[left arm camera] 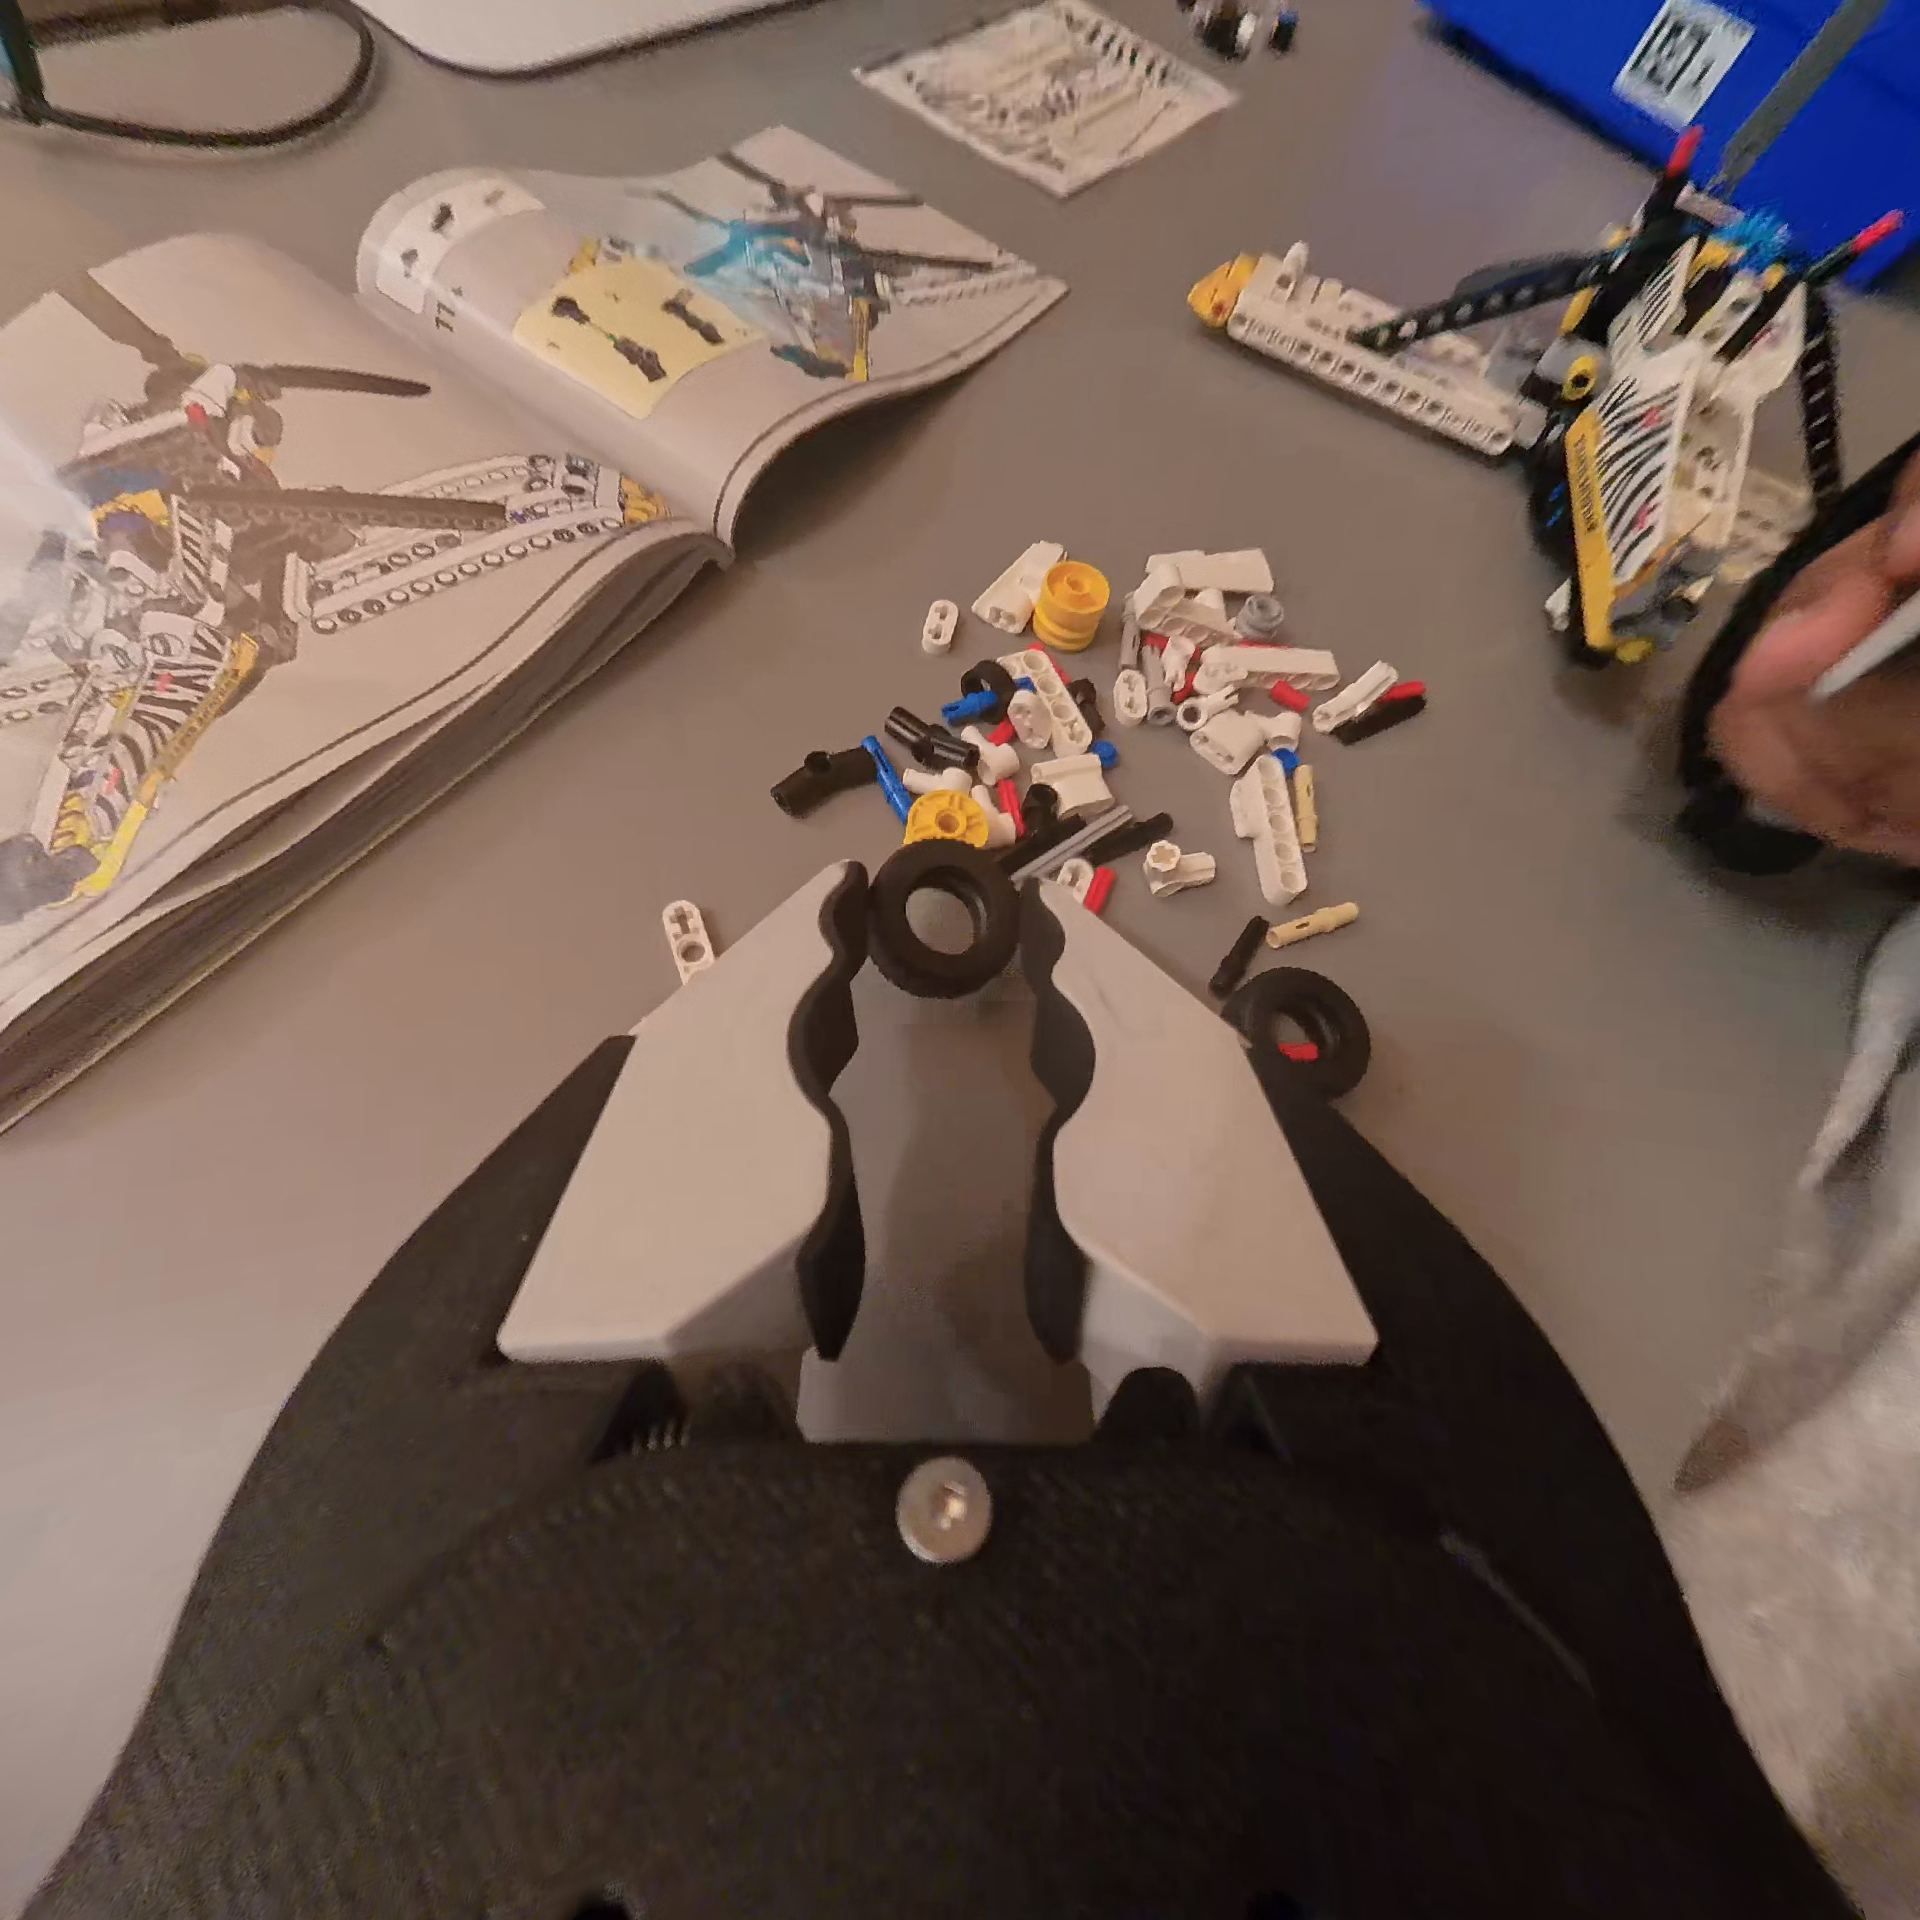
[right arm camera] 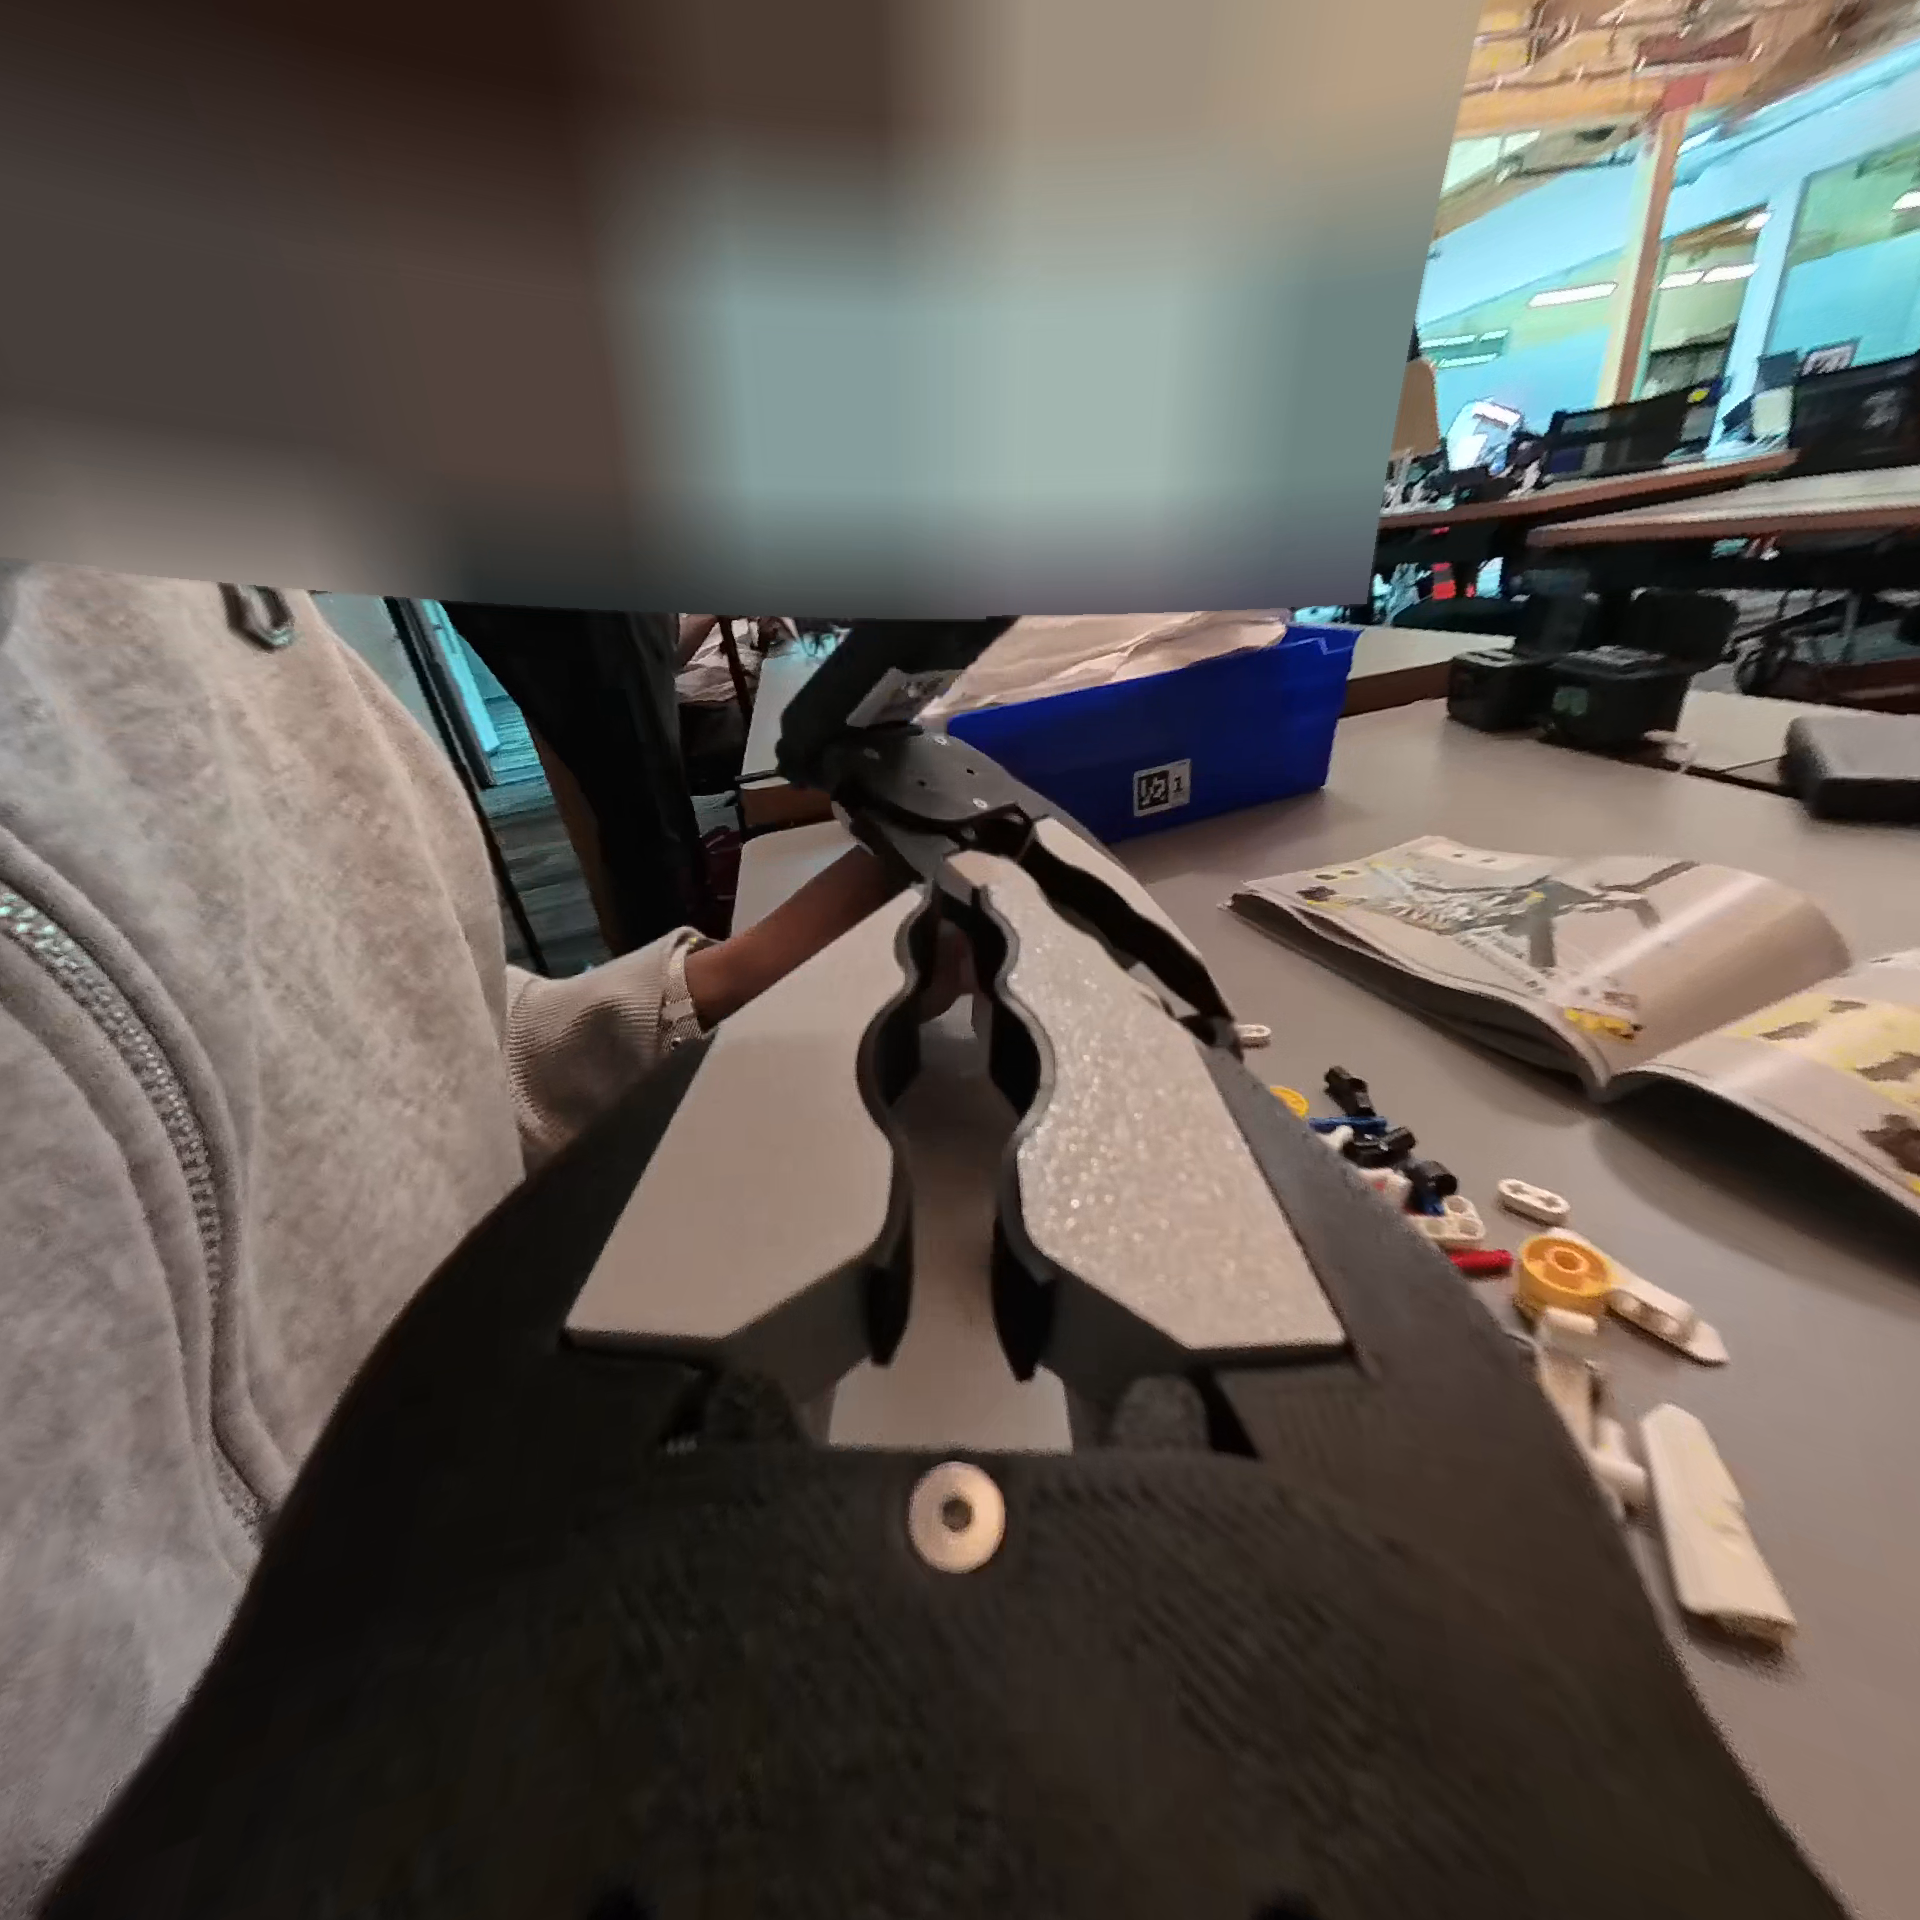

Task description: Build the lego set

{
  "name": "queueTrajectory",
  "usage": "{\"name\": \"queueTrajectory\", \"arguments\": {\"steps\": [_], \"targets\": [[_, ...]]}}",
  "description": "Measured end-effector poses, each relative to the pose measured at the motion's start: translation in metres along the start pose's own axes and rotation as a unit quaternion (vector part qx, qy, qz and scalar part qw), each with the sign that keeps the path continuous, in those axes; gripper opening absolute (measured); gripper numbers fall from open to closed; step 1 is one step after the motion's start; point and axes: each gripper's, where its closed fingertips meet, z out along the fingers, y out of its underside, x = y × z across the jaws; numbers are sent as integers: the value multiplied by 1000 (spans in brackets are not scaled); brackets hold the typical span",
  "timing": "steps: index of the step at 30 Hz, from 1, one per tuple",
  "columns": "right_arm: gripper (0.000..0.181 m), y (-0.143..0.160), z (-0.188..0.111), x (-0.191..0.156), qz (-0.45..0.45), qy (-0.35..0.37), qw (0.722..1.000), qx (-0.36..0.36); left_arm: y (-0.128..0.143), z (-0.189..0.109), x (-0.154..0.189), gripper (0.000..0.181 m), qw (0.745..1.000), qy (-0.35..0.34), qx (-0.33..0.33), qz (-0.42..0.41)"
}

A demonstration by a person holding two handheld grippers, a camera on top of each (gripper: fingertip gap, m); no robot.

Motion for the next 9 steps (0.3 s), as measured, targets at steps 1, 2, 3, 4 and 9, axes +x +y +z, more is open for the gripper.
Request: {"name": "queueTrajectory", "arguments": {"steps": [1, 2, 3, 4, 9], "targets": [[3, 3, 5, 2, 6, -4, 1000, -4, -3, -3, 0, 27, 1000, 6, 15, -8], [4, 5, 10, 4, 12, -8, 1000, -8, -7, -7, -1, 27, 999, 13, 31, -17], [4, 7, 16, 6, 18, -12, 1000, -13, -9, -11, -2, 27, 998, 20, 45, -29], [4, 9, 21, 6, 23, -19, 999, -15, -11, -14, -4, 27, 997, 29, 58, -43], [2, 22, 37, 10, 32, -34, 998, -39, -21, -29, -11, 26, 983, 80, 118, -114]]}}
